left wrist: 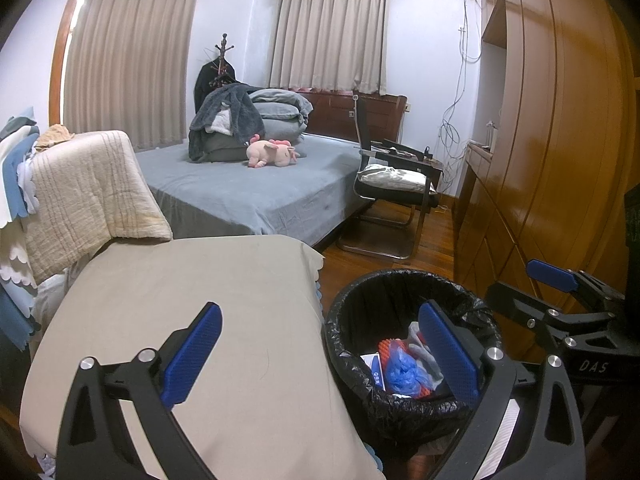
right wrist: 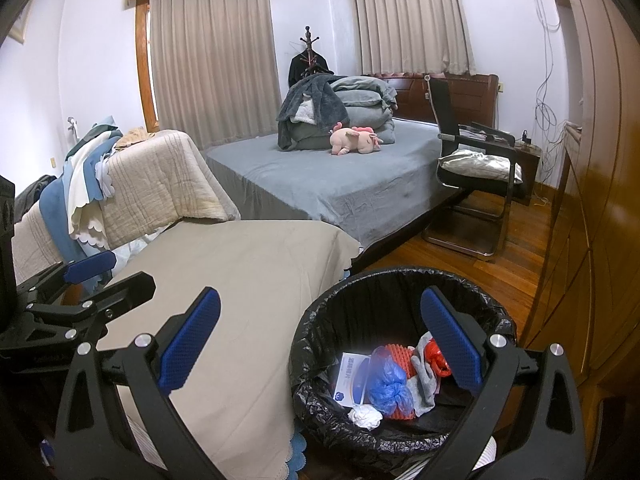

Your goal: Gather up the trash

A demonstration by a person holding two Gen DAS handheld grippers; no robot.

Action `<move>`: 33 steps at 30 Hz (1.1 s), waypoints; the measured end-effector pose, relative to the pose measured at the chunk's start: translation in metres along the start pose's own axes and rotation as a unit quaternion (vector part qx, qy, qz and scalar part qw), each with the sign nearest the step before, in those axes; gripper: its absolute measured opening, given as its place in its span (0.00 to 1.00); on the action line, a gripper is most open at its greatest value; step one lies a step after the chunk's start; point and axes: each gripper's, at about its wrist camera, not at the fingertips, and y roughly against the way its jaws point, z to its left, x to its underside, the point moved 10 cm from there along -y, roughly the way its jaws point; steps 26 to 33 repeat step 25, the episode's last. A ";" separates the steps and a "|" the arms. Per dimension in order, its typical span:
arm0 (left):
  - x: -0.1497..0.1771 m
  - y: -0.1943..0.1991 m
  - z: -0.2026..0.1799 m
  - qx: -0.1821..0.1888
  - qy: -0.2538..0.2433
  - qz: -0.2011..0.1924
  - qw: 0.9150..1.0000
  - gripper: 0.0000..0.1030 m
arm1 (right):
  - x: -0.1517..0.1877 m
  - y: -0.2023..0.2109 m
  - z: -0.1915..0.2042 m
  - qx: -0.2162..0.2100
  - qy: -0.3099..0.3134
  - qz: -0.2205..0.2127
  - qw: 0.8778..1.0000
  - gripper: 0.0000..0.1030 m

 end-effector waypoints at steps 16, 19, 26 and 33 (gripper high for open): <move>0.010 0.005 -0.001 0.005 0.001 0.003 1.000 0.94 | 0.000 0.000 0.000 0.000 0.000 0.001 1.000 0.95; 0.012 0.007 -0.001 0.005 0.003 0.006 1.000 0.94 | 0.000 0.000 0.000 0.000 0.000 0.001 1.000 0.95; 0.008 0.007 -0.003 0.003 0.004 0.010 1.000 0.94 | 0.000 0.000 -0.001 0.000 -0.001 0.002 1.000 0.95; 0.008 0.007 -0.003 0.003 0.004 0.010 1.000 0.94 | 0.000 0.000 -0.001 0.000 -0.001 0.002 1.000 0.95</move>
